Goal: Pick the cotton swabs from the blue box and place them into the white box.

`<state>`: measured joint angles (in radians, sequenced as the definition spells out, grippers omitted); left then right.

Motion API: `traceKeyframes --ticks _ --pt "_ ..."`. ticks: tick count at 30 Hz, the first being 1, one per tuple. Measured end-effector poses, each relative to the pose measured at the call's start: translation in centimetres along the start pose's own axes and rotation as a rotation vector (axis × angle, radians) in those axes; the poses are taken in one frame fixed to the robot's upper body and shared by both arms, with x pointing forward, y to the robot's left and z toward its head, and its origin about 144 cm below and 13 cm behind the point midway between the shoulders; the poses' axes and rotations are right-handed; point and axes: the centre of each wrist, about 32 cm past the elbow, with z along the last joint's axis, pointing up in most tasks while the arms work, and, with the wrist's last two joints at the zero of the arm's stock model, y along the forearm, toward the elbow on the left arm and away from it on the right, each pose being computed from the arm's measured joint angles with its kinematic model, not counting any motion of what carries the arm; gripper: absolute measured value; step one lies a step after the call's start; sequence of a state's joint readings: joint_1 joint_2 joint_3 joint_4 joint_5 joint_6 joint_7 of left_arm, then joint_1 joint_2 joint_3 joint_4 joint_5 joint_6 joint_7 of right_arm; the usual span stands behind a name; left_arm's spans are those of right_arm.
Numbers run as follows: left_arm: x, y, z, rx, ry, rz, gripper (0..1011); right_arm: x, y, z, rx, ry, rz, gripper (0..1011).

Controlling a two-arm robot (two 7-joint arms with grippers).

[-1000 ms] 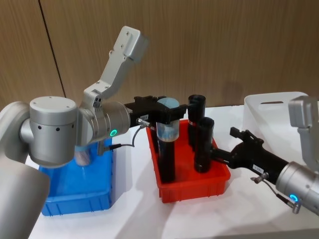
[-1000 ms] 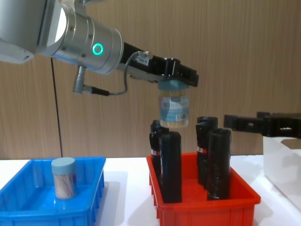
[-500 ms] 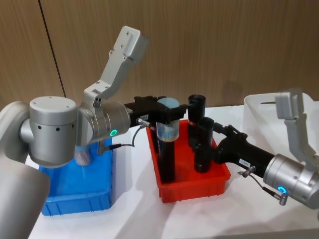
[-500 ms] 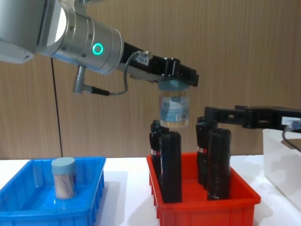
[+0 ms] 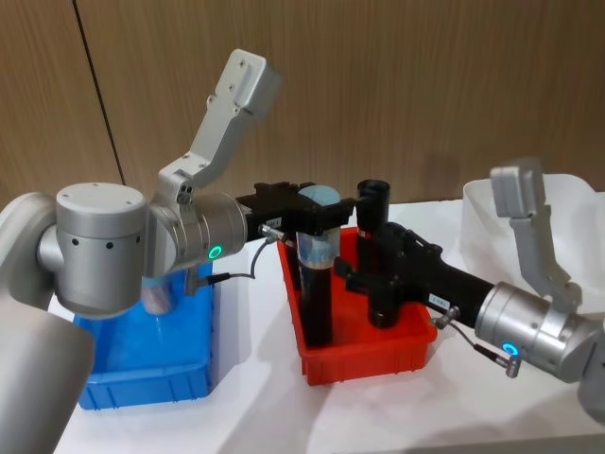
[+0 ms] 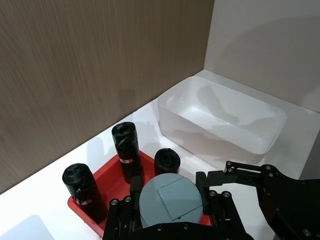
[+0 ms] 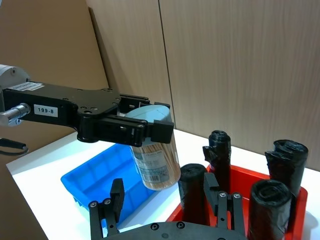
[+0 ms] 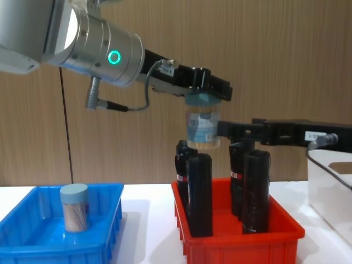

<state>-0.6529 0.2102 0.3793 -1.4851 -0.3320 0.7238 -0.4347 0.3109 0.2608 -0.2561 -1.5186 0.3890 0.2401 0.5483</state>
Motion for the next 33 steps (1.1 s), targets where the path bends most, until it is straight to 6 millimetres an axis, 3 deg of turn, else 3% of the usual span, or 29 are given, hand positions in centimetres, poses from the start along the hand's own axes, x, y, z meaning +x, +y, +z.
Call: traceKeyframes --ticks 33 --pt "0.0 0.0 0.0 0.000 0.000 0.000 666 0.4 4.5 0.1 -0.025 -0.020 0.053 1002"
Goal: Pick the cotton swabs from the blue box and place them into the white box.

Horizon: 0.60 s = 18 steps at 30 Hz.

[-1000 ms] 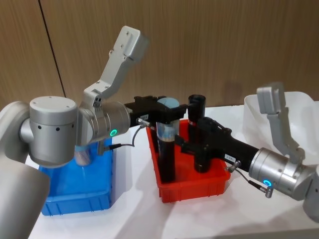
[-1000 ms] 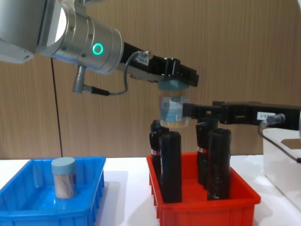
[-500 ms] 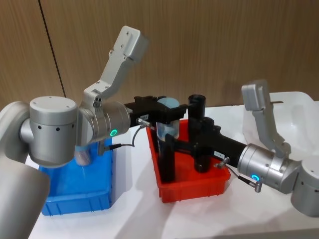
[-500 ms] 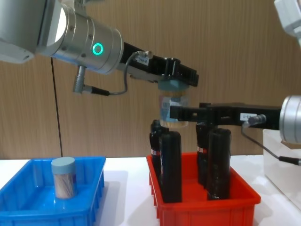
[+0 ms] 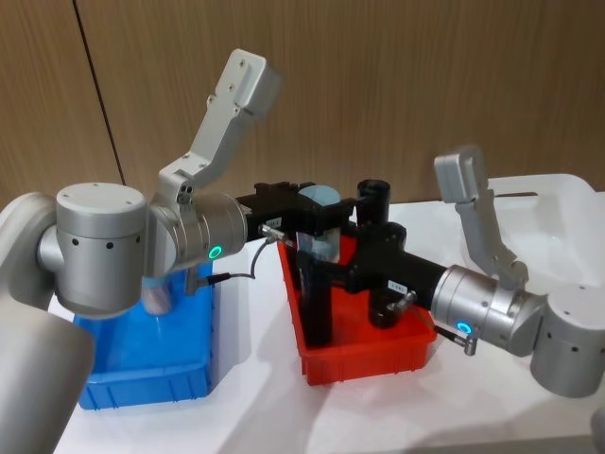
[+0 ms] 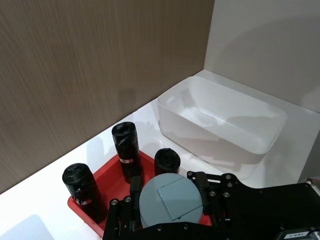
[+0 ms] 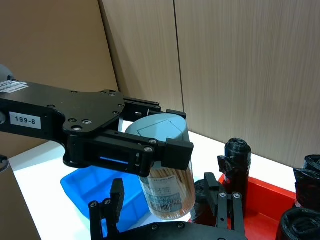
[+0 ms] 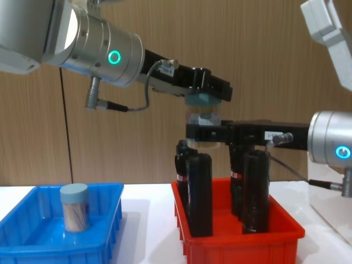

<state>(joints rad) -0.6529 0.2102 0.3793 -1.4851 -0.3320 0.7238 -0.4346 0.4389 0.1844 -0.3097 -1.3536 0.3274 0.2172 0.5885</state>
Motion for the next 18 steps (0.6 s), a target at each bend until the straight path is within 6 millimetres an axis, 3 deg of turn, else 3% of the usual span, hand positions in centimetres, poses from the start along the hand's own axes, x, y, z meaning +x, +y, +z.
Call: traceKeyframes --ticks 9,18 --pt "0.0 0.0 0.0 0.000 0.000 0.000 666 0.1 0.9 0.0 -0.001 -0.002 0.005 984" --pt "0.0 0.0 0.0 0.000 0.000 0.000 666 0.1 1.4 0.1 0.002 -0.006 0.008 732"
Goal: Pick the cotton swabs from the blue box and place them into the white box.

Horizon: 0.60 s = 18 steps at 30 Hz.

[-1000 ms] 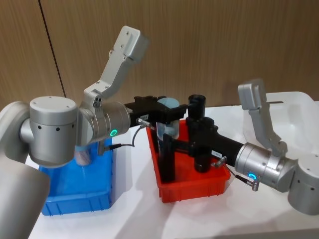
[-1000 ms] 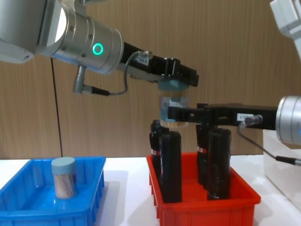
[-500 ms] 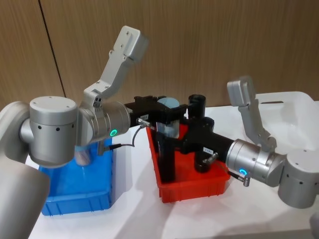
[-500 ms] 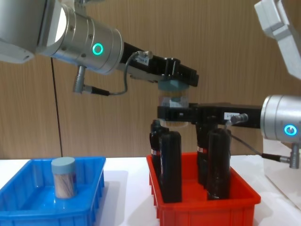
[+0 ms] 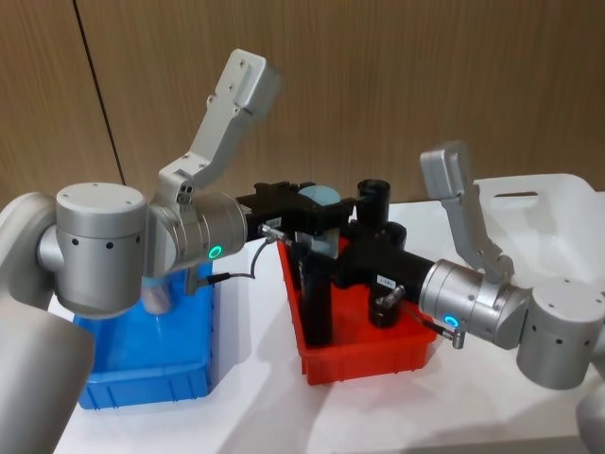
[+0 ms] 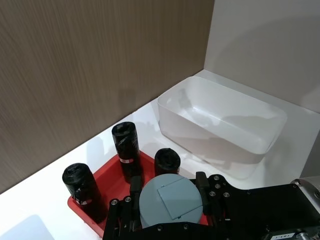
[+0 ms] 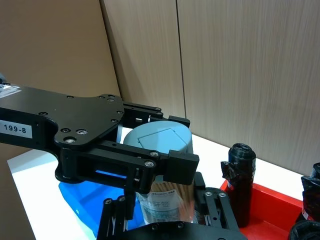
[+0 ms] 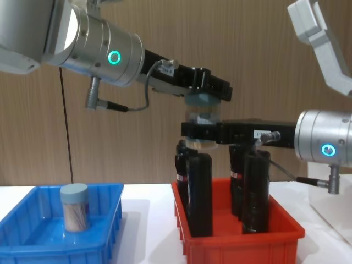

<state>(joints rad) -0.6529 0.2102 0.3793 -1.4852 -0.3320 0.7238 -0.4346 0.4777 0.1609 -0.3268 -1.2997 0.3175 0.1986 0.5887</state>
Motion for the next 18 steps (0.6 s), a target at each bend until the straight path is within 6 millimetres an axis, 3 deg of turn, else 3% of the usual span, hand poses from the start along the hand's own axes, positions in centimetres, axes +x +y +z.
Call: traceKeyframes --ticks 4,9,18 --pt "0.00 0.00 0.00 0.000 0.000 0.001 666 -0.03 0.14 0.02 0.001 -0.001 0.001 642" --pt "0.00 0.00 0.00 0.000 -0.001 0.001 708 -0.06 0.26 0.07 0.003 -0.003 -0.001 641" --pt "0.00 0.00 0.00 0.000 0.000 0.000 968 -0.11 0.41 0.15 0.009 -0.002 -0.001 641"
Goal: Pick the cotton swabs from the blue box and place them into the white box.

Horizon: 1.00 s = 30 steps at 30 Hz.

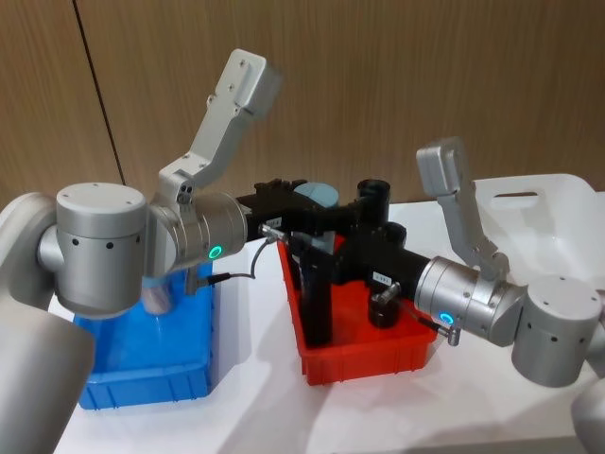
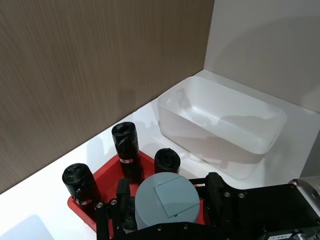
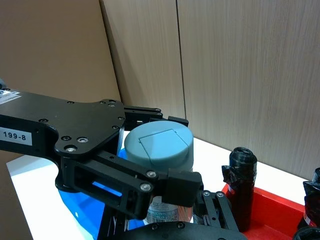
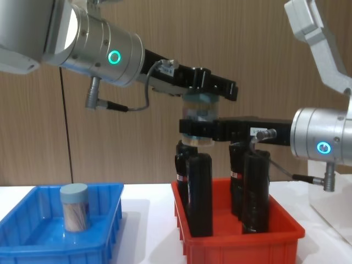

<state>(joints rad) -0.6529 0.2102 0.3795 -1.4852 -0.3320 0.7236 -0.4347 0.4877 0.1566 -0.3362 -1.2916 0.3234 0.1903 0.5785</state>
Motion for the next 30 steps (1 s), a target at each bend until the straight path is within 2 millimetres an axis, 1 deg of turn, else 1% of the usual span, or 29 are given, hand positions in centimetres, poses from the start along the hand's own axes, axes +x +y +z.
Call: traceKeyframes --ticks 2,11,17,26,30 --pt "0.0 0.0 0.0 0.000 0.000 0.000 1003 0.0 0.0 0.0 0.001 0.000 0.000 641" --pt "0.0 0.0 0.0 0.000 0.000 0.000 1004 0.0 0.0 0.0 0.002 -0.001 -0.004 641" --pt "0.0 0.0 0.0 0.000 0.000 0.000 1004 0.1 -0.4 -0.1 0.004 0.003 -0.022 641" --pt "0.0 0.0 0.0 0.000 0.000 0.000 1004 0.6 -1.7 -0.3 0.011 0.007 -0.087 641" --pt "0.0 0.0 0.0 0.000 0.000 0.000 1004 1.1 -2.7 -0.5 0.017 0.011 -0.136 641"
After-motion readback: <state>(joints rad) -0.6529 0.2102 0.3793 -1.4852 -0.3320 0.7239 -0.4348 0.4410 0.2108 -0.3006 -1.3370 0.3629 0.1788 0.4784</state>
